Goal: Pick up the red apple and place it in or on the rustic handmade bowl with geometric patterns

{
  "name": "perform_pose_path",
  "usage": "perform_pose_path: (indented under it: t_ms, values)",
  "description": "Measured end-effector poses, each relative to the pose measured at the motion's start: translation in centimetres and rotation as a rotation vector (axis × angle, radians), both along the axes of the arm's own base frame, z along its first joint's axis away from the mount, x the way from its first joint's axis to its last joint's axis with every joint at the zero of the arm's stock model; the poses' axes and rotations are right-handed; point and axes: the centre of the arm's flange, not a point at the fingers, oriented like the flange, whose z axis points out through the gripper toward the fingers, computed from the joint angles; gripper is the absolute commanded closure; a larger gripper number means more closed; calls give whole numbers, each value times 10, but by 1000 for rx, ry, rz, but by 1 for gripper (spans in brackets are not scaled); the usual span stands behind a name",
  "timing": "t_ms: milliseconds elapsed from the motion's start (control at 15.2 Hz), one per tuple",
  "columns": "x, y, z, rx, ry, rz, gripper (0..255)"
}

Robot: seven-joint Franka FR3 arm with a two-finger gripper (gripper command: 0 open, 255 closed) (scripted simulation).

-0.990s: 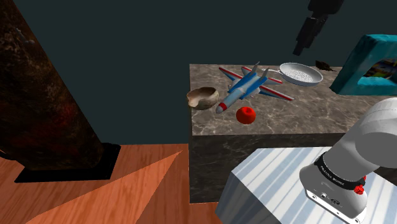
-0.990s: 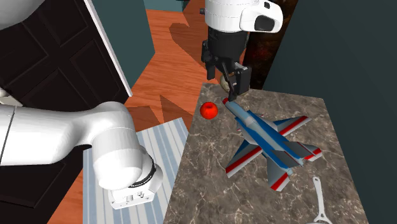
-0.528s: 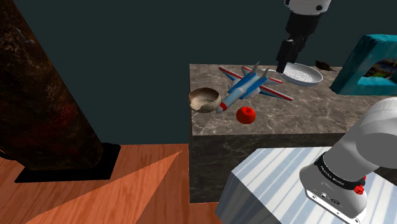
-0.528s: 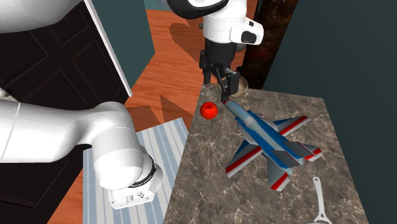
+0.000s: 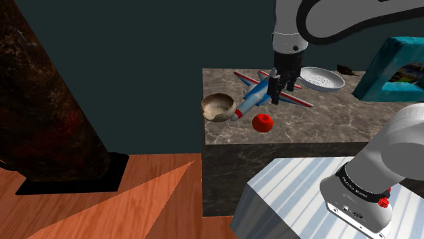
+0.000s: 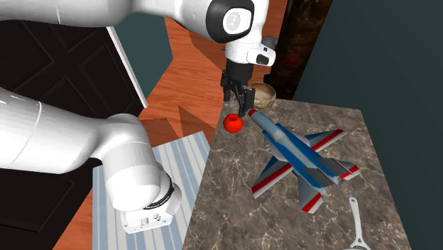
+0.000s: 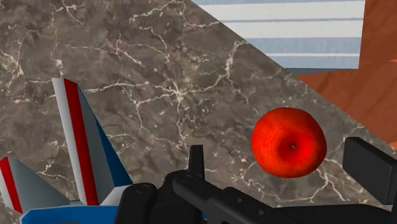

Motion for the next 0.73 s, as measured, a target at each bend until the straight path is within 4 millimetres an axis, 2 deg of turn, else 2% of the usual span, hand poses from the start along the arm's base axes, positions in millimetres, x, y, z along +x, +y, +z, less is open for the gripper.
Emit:
perform_pose_path:
  t_ms: [198, 396, 726]
  values:
    - [14, 25, -37, -33, 38, -15, 0]
    - [15, 46, -69, -63, 70, -29, 0]
    - [13, 47, -98, -70, 78, -33, 0]
